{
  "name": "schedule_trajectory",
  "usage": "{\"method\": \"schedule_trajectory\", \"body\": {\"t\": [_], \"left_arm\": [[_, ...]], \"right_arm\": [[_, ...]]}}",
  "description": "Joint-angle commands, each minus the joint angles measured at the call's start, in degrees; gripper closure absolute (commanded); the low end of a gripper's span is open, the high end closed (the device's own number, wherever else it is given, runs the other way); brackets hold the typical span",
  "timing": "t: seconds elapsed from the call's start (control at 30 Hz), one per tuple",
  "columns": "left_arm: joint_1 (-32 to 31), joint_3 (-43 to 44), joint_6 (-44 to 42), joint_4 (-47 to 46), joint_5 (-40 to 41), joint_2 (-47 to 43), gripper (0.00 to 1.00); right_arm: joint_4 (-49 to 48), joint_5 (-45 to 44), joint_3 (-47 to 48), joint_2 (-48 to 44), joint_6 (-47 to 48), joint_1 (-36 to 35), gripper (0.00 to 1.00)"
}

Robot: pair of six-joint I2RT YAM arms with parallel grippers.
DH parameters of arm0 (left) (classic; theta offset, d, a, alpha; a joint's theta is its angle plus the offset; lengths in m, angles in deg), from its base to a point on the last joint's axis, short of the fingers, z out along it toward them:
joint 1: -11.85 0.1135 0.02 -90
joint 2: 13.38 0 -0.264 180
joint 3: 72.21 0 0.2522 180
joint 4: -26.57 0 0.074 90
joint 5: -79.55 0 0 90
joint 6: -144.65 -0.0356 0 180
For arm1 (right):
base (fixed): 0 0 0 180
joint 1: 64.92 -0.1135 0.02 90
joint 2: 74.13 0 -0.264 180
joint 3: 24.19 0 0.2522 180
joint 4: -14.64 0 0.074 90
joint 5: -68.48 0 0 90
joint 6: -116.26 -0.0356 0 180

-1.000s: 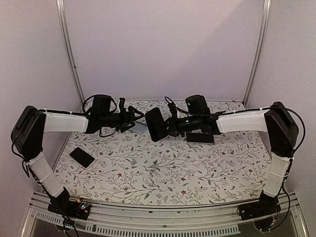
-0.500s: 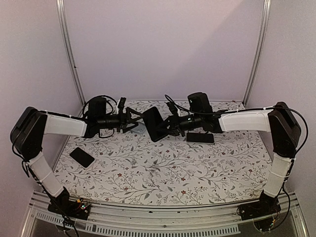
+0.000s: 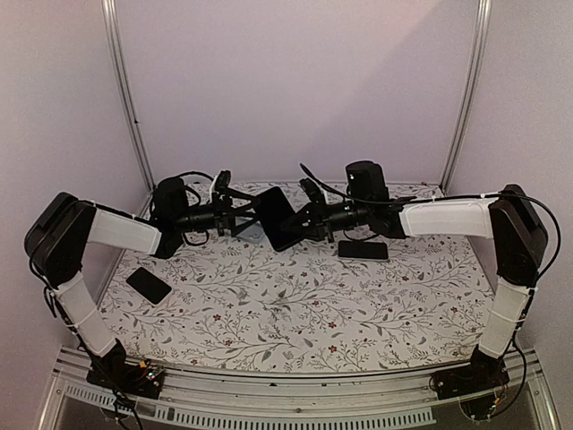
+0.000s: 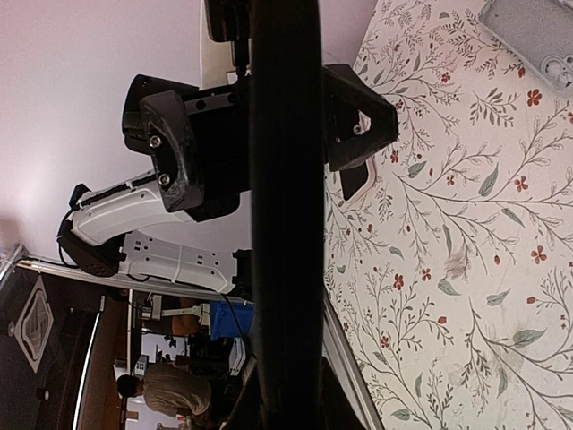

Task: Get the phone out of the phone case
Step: Pass from the right arm to the left

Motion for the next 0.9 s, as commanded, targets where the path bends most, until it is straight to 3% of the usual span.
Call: {"method": "schedule_trajectory", "body": {"t": [0.0,0.23,0.43,0.87], "left_arm": [[0.11,-0.73,6.40,-9.73,-2.75,1.72,0.17],[-2.27,1.56,12.39,-15.88,-3.22,4.16,0.31],[-3.64,3.48,14.74,-17.60,-3.32,5.54,0.49],[-4.65,5.25,10.48,-8.65,-3.02,4.79,0.80]], "right_arm": [[-7.95,5.54,1.92,-1.07,-2.94,0.72,1.00],[-8.21,8.94,2.19,0.39,-3.18,0.93,1.00],[-7.76,9.81,1.74,0.59,-2.54,1.36,1.00],[-0.11,9.14,3.19,0.76,2.82,1.86,1.00]]}}
